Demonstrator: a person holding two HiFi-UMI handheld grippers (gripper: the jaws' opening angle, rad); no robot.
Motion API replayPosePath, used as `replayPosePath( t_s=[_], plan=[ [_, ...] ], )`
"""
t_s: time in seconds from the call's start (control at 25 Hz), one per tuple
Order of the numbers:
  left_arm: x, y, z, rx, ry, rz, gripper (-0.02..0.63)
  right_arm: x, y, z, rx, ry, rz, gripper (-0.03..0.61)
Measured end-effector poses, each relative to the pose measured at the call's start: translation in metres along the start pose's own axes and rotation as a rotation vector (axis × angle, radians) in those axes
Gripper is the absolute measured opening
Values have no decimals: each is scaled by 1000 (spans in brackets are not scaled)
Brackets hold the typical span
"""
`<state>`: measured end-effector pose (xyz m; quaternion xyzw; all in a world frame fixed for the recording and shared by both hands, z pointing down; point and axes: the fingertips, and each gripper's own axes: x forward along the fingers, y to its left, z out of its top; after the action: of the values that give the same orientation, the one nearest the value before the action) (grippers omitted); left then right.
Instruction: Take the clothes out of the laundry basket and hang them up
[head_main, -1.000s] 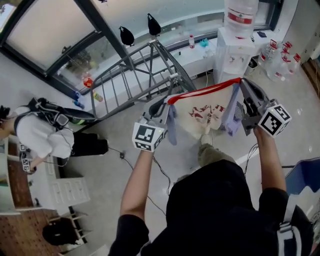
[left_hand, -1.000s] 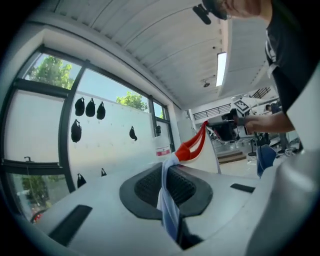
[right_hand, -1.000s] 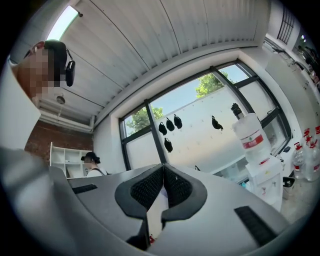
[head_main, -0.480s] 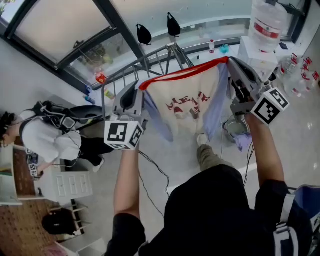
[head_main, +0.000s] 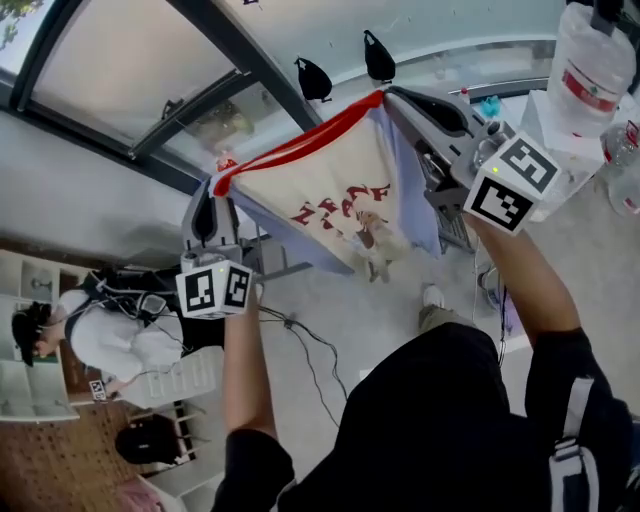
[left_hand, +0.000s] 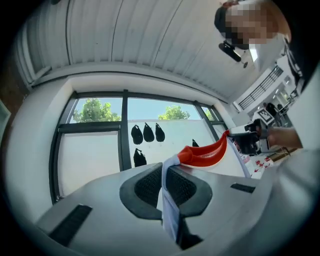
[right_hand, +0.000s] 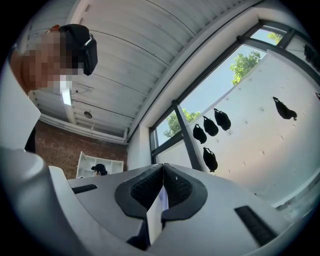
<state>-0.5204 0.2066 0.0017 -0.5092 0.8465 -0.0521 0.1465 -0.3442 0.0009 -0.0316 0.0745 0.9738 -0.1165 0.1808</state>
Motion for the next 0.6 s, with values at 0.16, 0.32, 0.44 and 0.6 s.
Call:
replayPosePath(
  t_s=[0.16, 0.32, 0.44, 0.6],
  plan=[
    [48, 29, -19, 26, 37, 36, 11, 50, -46, -14, 3, 44, 21, 2],
    [96, 49, -56, 23, 92, 52, 11, 85, -100, -46, -31, 112, 11, 2],
    [137, 60, -83, 39, 134, 52, 11, 109, -144, -67, -19, 157, -17, 2],
    [168, 75, -119, 125, 190, 79, 11, 141, -176, -90, -4, 191, -30, 2]
  ],
)
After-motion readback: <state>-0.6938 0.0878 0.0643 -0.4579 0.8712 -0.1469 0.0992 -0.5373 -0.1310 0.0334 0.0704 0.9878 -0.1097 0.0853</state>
